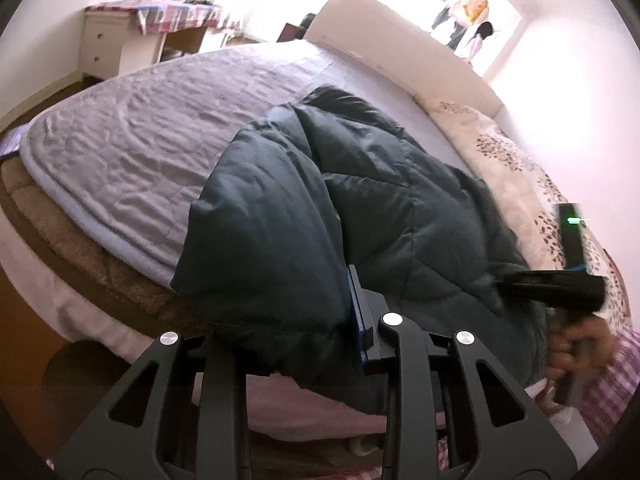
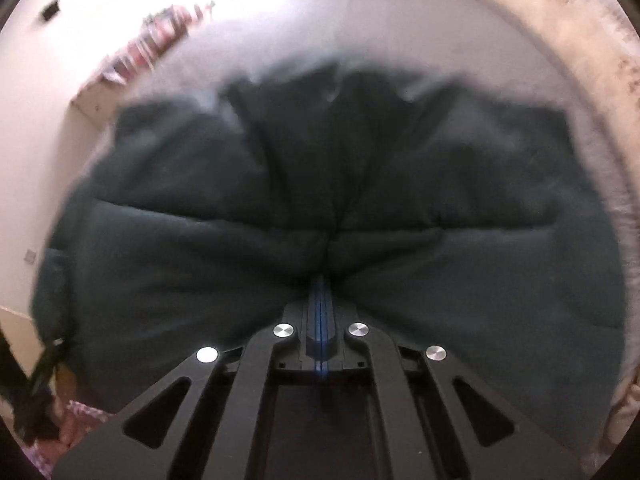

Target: Fold large clothes

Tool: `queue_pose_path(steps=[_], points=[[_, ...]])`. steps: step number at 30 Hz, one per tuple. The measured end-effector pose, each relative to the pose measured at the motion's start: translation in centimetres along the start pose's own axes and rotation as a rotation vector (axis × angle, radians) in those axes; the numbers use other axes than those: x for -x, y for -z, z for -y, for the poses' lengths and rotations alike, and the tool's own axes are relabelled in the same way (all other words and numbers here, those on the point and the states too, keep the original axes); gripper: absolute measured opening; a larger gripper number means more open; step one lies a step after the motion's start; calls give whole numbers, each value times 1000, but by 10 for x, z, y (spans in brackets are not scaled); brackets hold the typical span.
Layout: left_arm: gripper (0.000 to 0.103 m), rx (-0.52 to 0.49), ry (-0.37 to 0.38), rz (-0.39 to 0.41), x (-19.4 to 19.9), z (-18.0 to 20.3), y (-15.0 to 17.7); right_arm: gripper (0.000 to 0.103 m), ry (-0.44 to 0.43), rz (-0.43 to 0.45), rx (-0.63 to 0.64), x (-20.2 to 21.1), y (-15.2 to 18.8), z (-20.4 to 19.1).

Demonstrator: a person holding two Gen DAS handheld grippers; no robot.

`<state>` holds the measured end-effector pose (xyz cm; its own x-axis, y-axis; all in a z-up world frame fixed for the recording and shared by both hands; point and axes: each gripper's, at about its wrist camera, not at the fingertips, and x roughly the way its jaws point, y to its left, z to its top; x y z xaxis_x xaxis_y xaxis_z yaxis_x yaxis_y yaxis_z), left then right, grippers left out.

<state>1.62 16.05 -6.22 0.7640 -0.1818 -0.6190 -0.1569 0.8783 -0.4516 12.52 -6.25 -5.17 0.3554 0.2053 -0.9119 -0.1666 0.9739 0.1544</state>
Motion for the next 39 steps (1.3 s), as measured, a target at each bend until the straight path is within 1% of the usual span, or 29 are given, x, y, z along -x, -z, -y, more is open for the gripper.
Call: queue_pose_path(steps=[2, 5, 9, 13, 16, 17, 19, 21, 23, 26, 29, 30, 31, 33, 36, 39], points=[[28, -18, 2, 8, 1, 1, 0, 0, -13, -24, 0, -15, -6, 3], [28, -6, 11, 1, 0, -2, 0, 0, -22, -43, -47, -20, -6, 6], [28, -7, 11, 1, 0, -2, 0, 0, 9, -39, -32, -21, -5, 1], [28, 7, 6, -5, 1, -4, -1, 0, 7, -27, -47, -16, -7, 1], [28, 14, 7, -7, 1, -5, -1, 0, -9, 18, -28, 0, -3, 1], [28, 14, 7, -6, 1, -5, -1, 0, -31, 50, -17, 11, -1, 0], [28, 14, 6, -6, 0, -4, -1, 0, -48, 123, 2, 34, 1, -2], [27, 14, 7, -5, 1, -4, -1, 1, -49, 173, 17, 48, -6, -2], [27, 13, 9, -2, 1, -4, -1, 0, -38, 194, 38, 51, -20, -6], [27, 12, 18, 7, 2, -4, -1, 0, -21, 169, 58, 34, -48, -11], [27, 8, 31, 15, 4, -5, -1, 0, 49, 122, 60, 0, -71, -13], [27, 6, 42, 21, 5, -5, -1, 0, 61, 93, 54, -13, -74, -10], [27, -2, 52, 33, 7, -4, -2, 1, 71, 32, 44, -35, -77, -7], [27, -23, 54, 49, 9, -1, -1, 1, 70, 0, 33, -53, -73, -2], [27, -23, 56, 50, 8, -1, -3, 1, 112, -12, 71, -56, -72, -8], [27, -22, 58, 50, 9, -2, -2, 1, 80, -37, 35, -56, -76, -1]])
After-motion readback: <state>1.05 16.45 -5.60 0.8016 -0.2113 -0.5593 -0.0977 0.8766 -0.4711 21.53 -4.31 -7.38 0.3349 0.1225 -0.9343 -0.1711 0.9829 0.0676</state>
